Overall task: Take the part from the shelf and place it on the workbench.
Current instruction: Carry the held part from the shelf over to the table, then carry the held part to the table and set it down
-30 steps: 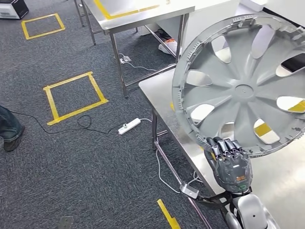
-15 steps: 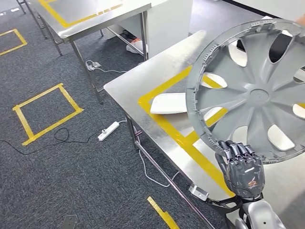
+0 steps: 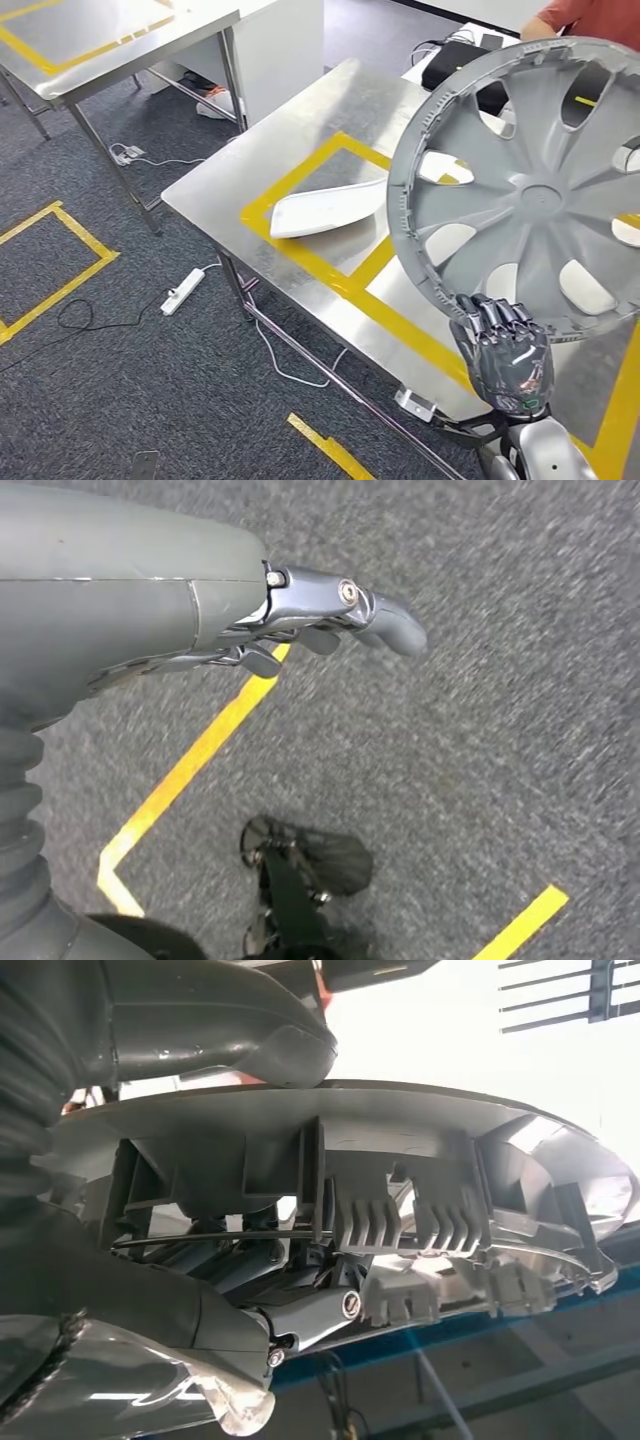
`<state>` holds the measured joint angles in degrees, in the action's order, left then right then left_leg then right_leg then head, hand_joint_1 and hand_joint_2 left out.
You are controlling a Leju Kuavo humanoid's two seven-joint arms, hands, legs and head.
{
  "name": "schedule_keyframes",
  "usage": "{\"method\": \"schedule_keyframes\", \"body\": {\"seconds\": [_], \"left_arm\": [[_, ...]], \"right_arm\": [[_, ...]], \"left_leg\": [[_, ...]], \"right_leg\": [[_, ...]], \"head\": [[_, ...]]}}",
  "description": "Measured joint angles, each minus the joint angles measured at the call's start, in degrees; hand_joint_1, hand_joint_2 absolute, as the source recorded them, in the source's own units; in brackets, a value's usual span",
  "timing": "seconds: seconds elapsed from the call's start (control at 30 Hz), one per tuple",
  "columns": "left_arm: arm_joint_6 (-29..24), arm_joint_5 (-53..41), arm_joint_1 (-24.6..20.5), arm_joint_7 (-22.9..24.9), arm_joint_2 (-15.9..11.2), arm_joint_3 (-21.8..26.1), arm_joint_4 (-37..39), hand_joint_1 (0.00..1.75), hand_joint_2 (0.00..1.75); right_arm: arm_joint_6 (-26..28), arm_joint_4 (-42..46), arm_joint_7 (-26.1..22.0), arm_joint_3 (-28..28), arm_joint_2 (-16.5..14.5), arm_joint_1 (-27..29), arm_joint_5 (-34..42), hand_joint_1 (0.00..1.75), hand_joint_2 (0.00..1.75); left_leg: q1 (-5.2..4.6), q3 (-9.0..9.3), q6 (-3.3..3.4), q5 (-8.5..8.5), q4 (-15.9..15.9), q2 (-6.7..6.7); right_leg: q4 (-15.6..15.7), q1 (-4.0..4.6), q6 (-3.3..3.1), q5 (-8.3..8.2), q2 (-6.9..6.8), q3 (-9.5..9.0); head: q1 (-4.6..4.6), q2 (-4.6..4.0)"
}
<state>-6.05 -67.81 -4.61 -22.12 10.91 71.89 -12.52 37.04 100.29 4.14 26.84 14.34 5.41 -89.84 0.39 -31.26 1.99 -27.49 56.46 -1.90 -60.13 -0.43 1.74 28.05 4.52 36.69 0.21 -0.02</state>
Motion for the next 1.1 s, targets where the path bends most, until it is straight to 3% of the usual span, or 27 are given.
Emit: {"method": "schedule_keyframes", "body": {"seconds": [0.07,0.1,0.13,0.17,0.2,0.27,0.33,0.37,0.43,0.5,0.57,0.6,0.63,0.67,0.7,0.8,0.87,0.93,1.0,1.1], "left_arm": [[0.0,0.0,0.1,0.0,0.0,0.0,0.0,0.0,1.75],[0.0,0.0,0.2,0.1,0.0,0.0,0.0,0.0,1.75],[0.0,0.0,0.2,0.1,0.0,0.0,0.0,0.0,1.75],[0.0,0.0,0.2,0.1,0.0,0.0,0.0,0.0,1.75],[0.0,0.0,0.2,0.1,0.1,0.0,0.0,0.0,1.75],[0.0,0.0,0.1,0.1,0.2,0.0,0.0,0.0,1.75],[0.0,0.0,0.0,0.1,0.2,0.0,0.0,0.0,1.75],[0.0,0.0,0.0,0.1,0.2,0.0,0.0,0.0,1.75],[0.0,0.0,-0.1,0.2,0.2,0.0,0.0,0.0,1.75],[0.0,0.0,-0.1,0.2,0.2,0.0,0.0,0.0,1.75],[0.0,0.0,0.0,0.2,0.2,0.0,0.0,0.0,1.75],[0.0,0.0,0.1,0.2,0.2,0.0,0.0,0.0,1.75],[0.0,0.0,0.2,0.3,0.2,0.0,0.0,0.0,1.75],[0.0,0.0,0.2,0.4,0.2,0.0,0.0,0.0,1.75],[0.0,0.0,0.3,0.4,0.2,0.0,0.0,0.0,1.75],[0.0,0.0,0.0,0.5,0.0,0.0,0.0,0.0,1.75],[0.1,0.0,-0.3,0.5,-0.2,0.0,0.0,0.0,1.75],[0.1,0.0,-0.4,0.6,0.0,0.0,0.0,0.0,1.75],[0.1,0.0,-0.4,0.6,0.1,0.0,0.0,0.0,1.75],[0.1,0.0,-0.2,0.6,0.1,0.0,0.0,0.0,1.75]], "right_arm": [[-0.3,0.1,-0.1,0.1,0.0,-0.2,0.0,1.75,1.75],[-0.4,0.1,-0.2,0.1,0.0,-0.3,0.0,1.75,1.75],[-0.5,0.1,-0.1,0.1,0.0,-0.2,0.0,1.75,1.75],[-0.6,0.1,-0.1,0.1,0.0,-0.2,0.0,1.75,1.75],[-0.8,0.1,0.0,0.1,0.0,-0.2,0.0,1.75,1.75],[-1.0,0.1,0.0,0.1,0.0,-0.3,0.0,1.75,1.75],[-1.0,0.1,0.0,0.1,0.0,-0.4,0.0,1.75,1.75],[-1.0,0.2,0.0,0.1,0.0,-0.5,0.0,1.75,1.75],[-1.1,0.2,0.0,0.1,0.0,-0.4,0.0,1.75,1.75],[-1.1,0.2,0.1,0.1,0.0,-0.5,0.0,1.75,1.75],[-1.2,0.2,0.1,0.2,0.0,-0.7,0.0,1.75,1.75],[-1.2,0.2,0.1,0.2,0.0,-0.7,0.0,1.75,1.75],[-1.3,0.2,0.1,0.2,0.0,-0.8,0.0,1.75,1.75],[-1.3,0.2,0.1,0.2,0.0,-0.8,0.0,1.75,1.75],[-1.4,0.2,0.0,0.2,0.0,-0.8,0.0,1.75,1.75],[-1.7,0.2,-0.1,0.3,0.0,-1.0,0.0,1.75,1.75],[-2.1,0.2,-0.2,0.3,0.1,-1.3,0.0,1.75,1.75],[-2.2,0.2,-0.3,0.2,0.3,-1.5,0.0,1.75,1.75],[-2.2,0.2,-0.3,0.2,0.7,-1.7,0.0,1.75,1.75],[-2.2,0.2,-0.4,0.3,1.3,-2.5,0.0,1.75,1.75]], "left_leg": [[-0.05,-0.07,0.21,0.16,-0.2,1.62],[-0.1,-0.11,0.21,0.15,-0.1,2.46],[-0.11,-0.12,0.18,0.12,-0.1,3.26],[-0.11,-0.12,0.12,0.07,-0.1,4.03],[-0.08,-0.09,0.01,-0.01,-0.1,4.74],[-0.18,0.01,-0.46,-0.31,0.2,5.99],[-0.52,0.11,-1.05,-0.6,0.5,6.93],[-0.68,0.16,-1.29,-0.64,0.6,7.38],[-0.59,0.31,-1.82,-0.84,0.8,7.95],[-0.28,-0.37,-2.4,-2.69,2.9,6.03],[-0.1,-3.17,-2.67,-6.45,9.7,3.29],[-0.1,-5.0,-2.66,-8.15,13.8,2.71],[-0.11,-6.39,-2.57,-8.99,16.8,2.45],[-0.13,-6.95,-2.38,-8.72,17.9,2.3],[-0.18,-6.4,-2.07,-7.25,16.5,2.14],[-0.57,-1.64,-0.4,-1.6,5.4,1.16],[-0.81,-0.21,0.16,-0.87,1.7,0.77],[-0.77,-0.19,0.15,-0.65,1.1,0.85],[-0.47,-0.15,0.41,0.03,0.3,1.08],[-0.3,-0.4,0.68,0.48,-0.1,1.75]], "right_leg": [[-6.8,0.0,0.35,3.59,-3.33,3.14],[-10.4,-0.11,0.59,5.03,-3.9,4.74],[-12.6,-0.22,0.8,5.63,-4.14,5.67],[-12.8,-0.33,0.97,5.17,-4.32,5.53],[-10.5,-0.42,1.09,3.76,-4.66,4.17],[-2.3,-0.35,1.13,0.66,-6.85,-0.56],[2.6,-0.17,0.59,-0.43,-8.6,-3.39],[2.8,-0.04,0.2,-0.27,-8.61,-3.52],[2.8,-0.14,-0.55,-0.59,-7.31,-3.34],[2.9,-0.3,-1.28,-0.81,-6.13,-3.26],[2.9,-0.33,-1.81,-1.0,-4.87,-3.16],[2.9,-0.25,-1.97,-1.07,-4.13,-3.09],[2.9,-0.15,-2.08,-1.14,-3.3,-3.03],[2.9,-0.03,-2.15,-1.2,-2.43,-3.0],[2.8,0.1,-2.2,-1.25,-1.72,-2.99],[2.7,0.44,-2.15,-1.42,-0.17,-2.96],[2.6,0.43,-1.72,-1.62,0.42,-2.63],[2.6,0.3,-1.08,-1.78,0.52,-2.3],[1.2,0.31,-0.54,-0.54,-1.04,-1.31],[-8.7,-0.05,0.34,4.83,-3.77,3.25]], "head": [[0.35,0.0],[0.36,0.0],[0.35,0.0],[0.37,0.0],[0.37,0.0],[0.4,0.0],[0.29,0.0],[0.23,0.0],[0.17,0.0],[0.07,0.0],[-0.04,0.0],[-0.04,0.0],[-0.04,0.0],[-0.05,0.0],[-0.05,0.0],[-0.08,0.0],[-0.08,0.0],[-0.1,0.0],[0.11,0.0],[0.5,0.0]]}}
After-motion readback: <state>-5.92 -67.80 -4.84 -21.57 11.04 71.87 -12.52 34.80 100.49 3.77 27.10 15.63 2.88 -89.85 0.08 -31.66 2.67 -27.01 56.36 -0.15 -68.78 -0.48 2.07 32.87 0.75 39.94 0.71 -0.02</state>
